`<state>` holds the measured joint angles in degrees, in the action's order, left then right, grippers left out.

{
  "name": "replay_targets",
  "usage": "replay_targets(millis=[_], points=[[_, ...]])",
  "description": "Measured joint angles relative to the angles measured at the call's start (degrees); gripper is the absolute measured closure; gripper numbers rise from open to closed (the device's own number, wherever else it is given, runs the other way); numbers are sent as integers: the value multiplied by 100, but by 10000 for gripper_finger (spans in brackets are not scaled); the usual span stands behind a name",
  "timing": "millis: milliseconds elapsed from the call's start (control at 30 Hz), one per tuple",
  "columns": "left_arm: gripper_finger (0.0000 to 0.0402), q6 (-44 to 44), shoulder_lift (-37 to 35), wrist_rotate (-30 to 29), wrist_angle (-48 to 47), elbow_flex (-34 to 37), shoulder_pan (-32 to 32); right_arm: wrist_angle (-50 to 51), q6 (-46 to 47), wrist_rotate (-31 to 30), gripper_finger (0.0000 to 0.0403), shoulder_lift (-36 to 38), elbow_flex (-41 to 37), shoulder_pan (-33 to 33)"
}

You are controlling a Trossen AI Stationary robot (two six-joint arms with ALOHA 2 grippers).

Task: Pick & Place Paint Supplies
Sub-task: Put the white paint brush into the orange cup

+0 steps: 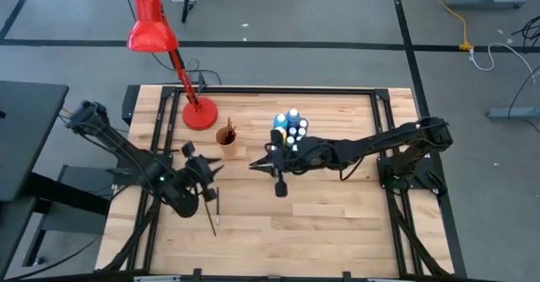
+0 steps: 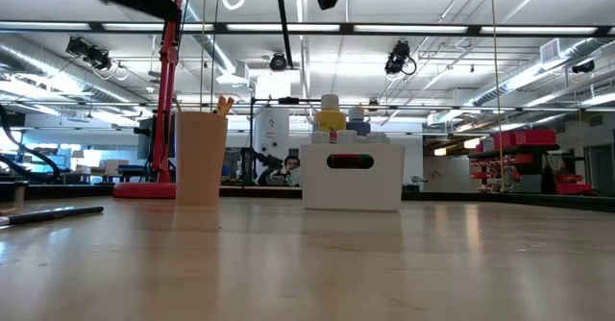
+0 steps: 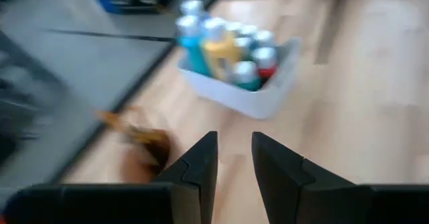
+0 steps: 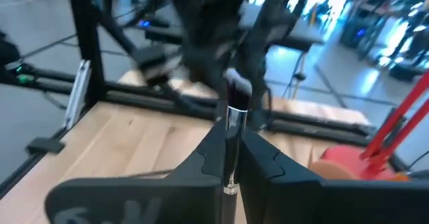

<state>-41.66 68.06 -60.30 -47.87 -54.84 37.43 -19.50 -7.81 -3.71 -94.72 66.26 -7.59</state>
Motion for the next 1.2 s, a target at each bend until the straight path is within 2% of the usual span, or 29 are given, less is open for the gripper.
replay_targets(millis=[100,267,367,433,600,700,800,967,1100,1200], points=[[299,484,-271,601,1531,837,-112,-206,-63,-99,384,0,-2,-11],[299,1797,-347,2127,5152,2026,-485,-381,-86,-233,388,-2,-9,15],[299,2784,-186,3172,7112,2433,-807,-410,-166,-304,386,-2,-9,47],[299,3483,-167,3407,7826,2487,-958,-447,-146,-304,384,-2,-9,67],[299,4927,-742,3064,7824,2357,-1205,-433,-31,-299,388,-2,-7,65],[299,5137,-1137,2882,7720,2355,-1325,-447,-22,-298,388,-2,-7,63],[299,4978,-1328,2784,7473,2353,-1443,-524,-20,-297,388,-2,-7,63],[299,4230,-867,3268,7565,2360,-1741,-906,-20,-295,388,-13,-7,63],[299,4124,-406,2897,7743,2365,-1948,-912,-20,-295,388,-26,-7,81],[299,4183,-144,3098,8010,2367,-2089,-884,-20,-284,388,-26,-7,101]])
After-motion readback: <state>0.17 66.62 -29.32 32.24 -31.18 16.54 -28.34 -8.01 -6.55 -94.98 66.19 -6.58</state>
